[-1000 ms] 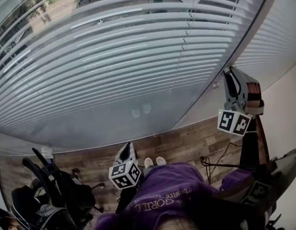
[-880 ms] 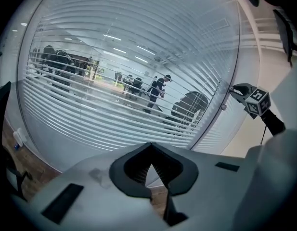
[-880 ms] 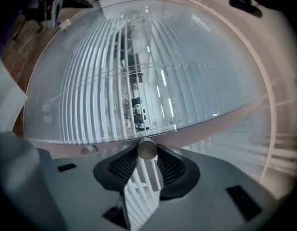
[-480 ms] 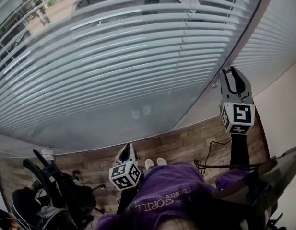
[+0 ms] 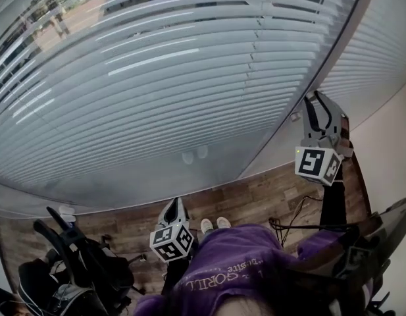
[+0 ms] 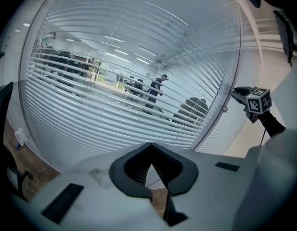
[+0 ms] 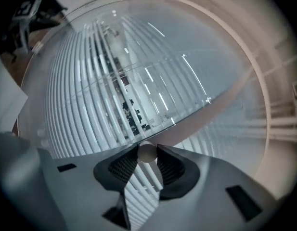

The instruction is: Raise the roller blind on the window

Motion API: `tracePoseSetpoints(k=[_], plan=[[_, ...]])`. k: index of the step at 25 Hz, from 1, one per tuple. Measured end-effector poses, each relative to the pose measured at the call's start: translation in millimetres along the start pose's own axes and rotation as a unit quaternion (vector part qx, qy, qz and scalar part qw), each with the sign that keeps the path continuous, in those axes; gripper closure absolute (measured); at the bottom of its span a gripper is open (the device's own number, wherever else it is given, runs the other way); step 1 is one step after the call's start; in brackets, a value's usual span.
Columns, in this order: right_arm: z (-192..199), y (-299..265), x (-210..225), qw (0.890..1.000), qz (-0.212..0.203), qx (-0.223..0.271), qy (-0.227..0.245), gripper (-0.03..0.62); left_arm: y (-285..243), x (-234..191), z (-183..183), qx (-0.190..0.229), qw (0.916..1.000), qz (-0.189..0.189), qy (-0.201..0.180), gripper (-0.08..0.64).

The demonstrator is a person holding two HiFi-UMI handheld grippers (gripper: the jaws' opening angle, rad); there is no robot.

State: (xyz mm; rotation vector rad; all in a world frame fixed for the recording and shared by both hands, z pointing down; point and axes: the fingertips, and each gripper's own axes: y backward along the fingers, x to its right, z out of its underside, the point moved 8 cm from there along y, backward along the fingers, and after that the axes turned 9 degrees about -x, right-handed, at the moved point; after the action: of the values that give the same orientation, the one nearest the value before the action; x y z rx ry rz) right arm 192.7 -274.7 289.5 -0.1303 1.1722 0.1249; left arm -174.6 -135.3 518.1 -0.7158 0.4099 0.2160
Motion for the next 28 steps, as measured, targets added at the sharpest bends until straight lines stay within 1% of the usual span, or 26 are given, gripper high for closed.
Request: tracePoseSetpoints(k=[1, 2, 3, 5, 8, 10, 12, 14, 17, 19, 21, 25, 26, 28], plan=[[0, 0, -2, 0.999, 0.011, -0.003, 0.04, 0.468, 0, 0, 0, 0.0, 1.0, 0.0, 0.0, 0.56], [-1, 0, -4, 0.997, 0.018, -0.005, 0.068, 0.468, 0, 0, 0, 0.0, 1.0, 0.0, 0.0, 0.56], [-1, 1, -5, 0.996, 0.023, -0.006, 0.084, 0.468, 0, 0, 0, 0.001, 1.0, 0.001, 0.0, 0.56], [-1, 1, -4, 0.996, 0.024, -0.006, 0.081, 0.468, 1, 0, -1, 0.001, 1.0, 0.001, 0.0, 0.56], [0, 0, -3, 0.999, 0.021, -0.001, 0.034, 0.468, 2, 0, -3, 0.003, 1.0, 0.001, 0.002, 0.56], [2, -1, -2, 1.0, 0.007, 0.009, -0.013, 0.468, 1, 1, -5, 0.004, 1.0, 0.0, 0.001, 0.56], [2, -1, 2, 0.997, -0.013, 0.02, -0.068, 0.466, 1, 1, -6, 0.005, 1.0, -0.001, 0.0, 0.56], [-1, 0, 9, 0.993, -0.027, 0.031, -0.108, 0.466, 2, 3, -7, 0.006, 1.0, -0.001, 0.0, 0.56], [0, 4, 14, 0.983, -0.038, 0.043, -0.173, 0.466, 3, 5, -5, 0.006, 1.0, 0.0, -0.001, 0.56], [1, 8, 17, 0.971, -0.046, 0.034, -0.233, 0.466, 4, 5, -4, 0.005, 1.0, 0.001, -0.002, 0.56], [0, 9, 19, 0.959, -0.053, 0.021, -0.278, 0.468, 4, 5, -4, 0.005, 1.0, 0.001, -0.003, 0.56], [5, 4, 18, 0.949, -0.067, 0.027, -0.308, 0.468, 4, 3, -5, 0.004, 1.0, 0.002, -0.002, 0.56], [5, 3, 18, 0.948, -0.068, 0.027, -0.311, 0.468, 4, 3, -6, 0.004, 1.0, 0.003, -0.003, 0.56], [5, 3, 18, 0.949, -0.065, 0.018, -0.309, 0.468, 3, 3, -6, 0.003, 1.0, 0.004, -0.004, 0.56]])
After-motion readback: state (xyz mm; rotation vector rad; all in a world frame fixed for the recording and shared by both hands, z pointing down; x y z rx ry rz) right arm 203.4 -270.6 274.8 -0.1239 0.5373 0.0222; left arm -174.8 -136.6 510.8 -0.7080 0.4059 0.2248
